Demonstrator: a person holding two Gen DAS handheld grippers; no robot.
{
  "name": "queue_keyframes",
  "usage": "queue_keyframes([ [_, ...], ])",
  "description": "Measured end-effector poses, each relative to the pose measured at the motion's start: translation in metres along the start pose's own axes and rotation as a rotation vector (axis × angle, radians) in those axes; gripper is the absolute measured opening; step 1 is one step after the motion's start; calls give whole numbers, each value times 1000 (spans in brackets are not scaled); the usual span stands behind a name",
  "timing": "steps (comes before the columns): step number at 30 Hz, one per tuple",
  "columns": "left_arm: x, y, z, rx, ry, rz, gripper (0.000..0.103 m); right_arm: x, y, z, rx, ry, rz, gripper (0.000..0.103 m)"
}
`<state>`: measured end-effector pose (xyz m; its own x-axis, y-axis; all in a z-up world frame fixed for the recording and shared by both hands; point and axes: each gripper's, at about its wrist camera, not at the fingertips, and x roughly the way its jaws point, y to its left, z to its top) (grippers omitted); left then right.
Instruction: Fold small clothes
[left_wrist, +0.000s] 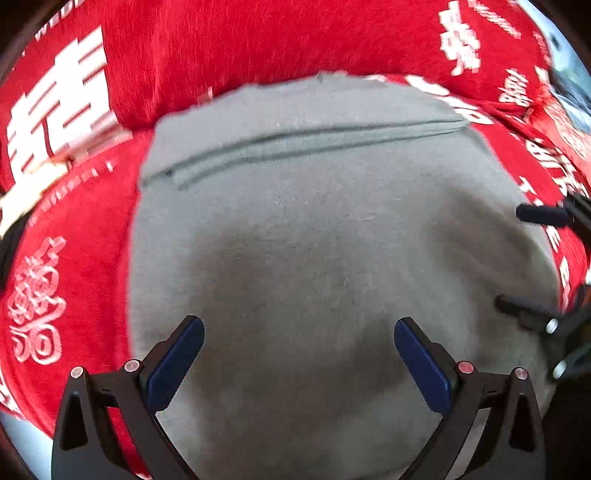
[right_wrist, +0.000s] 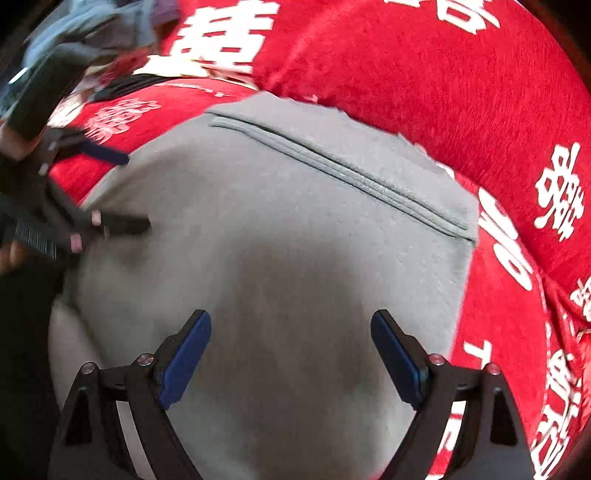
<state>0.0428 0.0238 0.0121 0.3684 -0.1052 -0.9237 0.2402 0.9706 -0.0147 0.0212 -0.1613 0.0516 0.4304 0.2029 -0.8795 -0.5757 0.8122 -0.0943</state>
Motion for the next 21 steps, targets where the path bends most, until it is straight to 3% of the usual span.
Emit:
queue_keyframes([
  [1, 8, 0, 1, -14, 20, -1, 103, 6, 3, -3, 27, 26, -2, 90],
  [3, 6, 1, -2, -34, -15, 13, 103, 19, -1, -9, 69, 65, -1, 91],
  [9, 0, -1, -22, -74, -27, 22, 103, 13, 4, -40, 49, 41, -11, 101],
  [17, -3, -1, -37, -82, -37, 37, 103, 9, 2, -63, 27, 53, -42, 102],
  [21, -10, 5, -50, -109, 60, 6, 103, 2, 2, -71, 38, 121, -52, 102],
])
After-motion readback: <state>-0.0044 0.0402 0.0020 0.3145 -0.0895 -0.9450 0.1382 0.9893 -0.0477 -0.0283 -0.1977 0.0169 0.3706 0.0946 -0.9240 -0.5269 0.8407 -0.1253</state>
